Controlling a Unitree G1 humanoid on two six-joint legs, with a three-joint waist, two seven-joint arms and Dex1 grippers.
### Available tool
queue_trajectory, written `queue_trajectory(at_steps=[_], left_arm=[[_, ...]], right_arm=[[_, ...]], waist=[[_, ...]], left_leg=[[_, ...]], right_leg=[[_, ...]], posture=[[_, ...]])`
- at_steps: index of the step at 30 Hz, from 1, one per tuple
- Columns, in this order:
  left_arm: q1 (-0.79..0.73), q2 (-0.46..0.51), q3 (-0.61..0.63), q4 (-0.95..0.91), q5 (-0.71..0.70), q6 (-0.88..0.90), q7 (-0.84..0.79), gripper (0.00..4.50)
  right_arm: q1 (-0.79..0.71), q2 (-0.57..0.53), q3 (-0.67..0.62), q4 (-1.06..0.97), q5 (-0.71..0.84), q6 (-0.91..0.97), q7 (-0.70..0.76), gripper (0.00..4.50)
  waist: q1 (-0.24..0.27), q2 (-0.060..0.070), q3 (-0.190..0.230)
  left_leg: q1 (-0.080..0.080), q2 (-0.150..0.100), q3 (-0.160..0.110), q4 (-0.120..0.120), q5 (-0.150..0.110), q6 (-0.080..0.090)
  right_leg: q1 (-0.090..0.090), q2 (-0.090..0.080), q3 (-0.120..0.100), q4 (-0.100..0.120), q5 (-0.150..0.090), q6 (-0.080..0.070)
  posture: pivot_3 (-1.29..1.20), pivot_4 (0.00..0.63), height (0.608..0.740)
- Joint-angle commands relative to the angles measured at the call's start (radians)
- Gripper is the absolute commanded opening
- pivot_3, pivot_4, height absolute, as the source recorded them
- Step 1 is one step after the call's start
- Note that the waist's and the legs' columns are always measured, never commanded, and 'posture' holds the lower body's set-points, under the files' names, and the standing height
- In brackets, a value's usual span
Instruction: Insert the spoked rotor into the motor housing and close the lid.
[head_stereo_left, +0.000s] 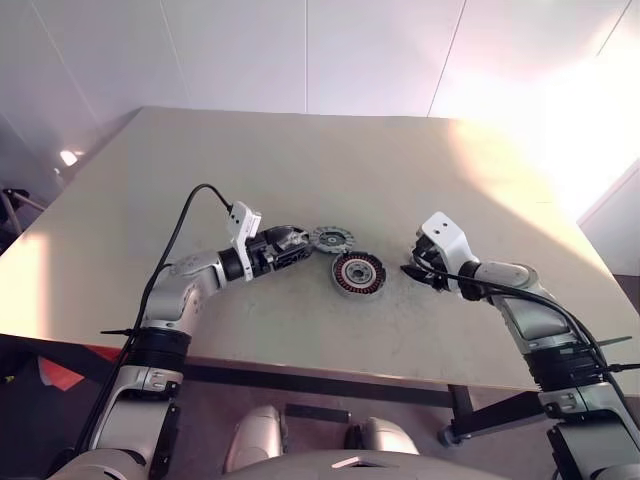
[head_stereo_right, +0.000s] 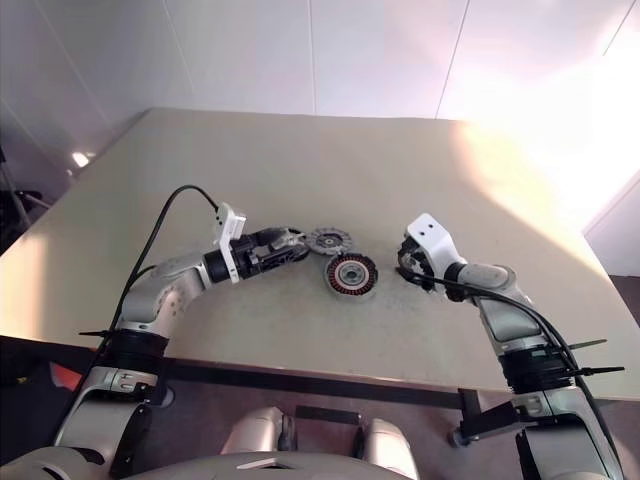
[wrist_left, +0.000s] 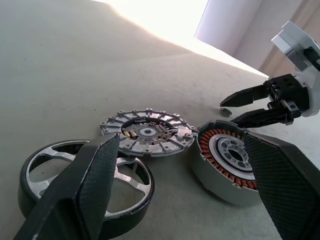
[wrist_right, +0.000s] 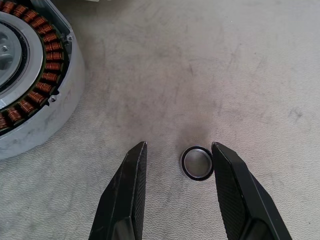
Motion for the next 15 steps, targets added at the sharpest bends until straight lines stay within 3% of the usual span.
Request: queue_trajectory(at_steps=[1,15], left_arm=[[0.004,-0.008,-0.006,-0.041,0.000,-0.015,0.007,4.19],[0.041,-0.003,-0.036,-0.065,0.015,-0.011,0.009,4.19]], right_arm=[[0.001,-0.017,-0.026,0.034,0.014,0.008,0.012,2.24],[0.012,-0.033,-0.052,0.107,0.044,0.003,0.010,2.24]], waist=[[0.001,0.000,0.000],[0.009,0.000,0.000]], left_leg=[[0.000,0.000,0.000,0.000,0.000,0.000],[0.001,0.000,0.000,0.000,0.000,0.000]], right_leg=[[0.000,0.000,0.000,0.000,0.000,0.000],[0.003,0.000,0.000,-0.001,-0.001,0.002]], posture=[[0.00,0.000,0.740],[0.00,0.000,0.740]])
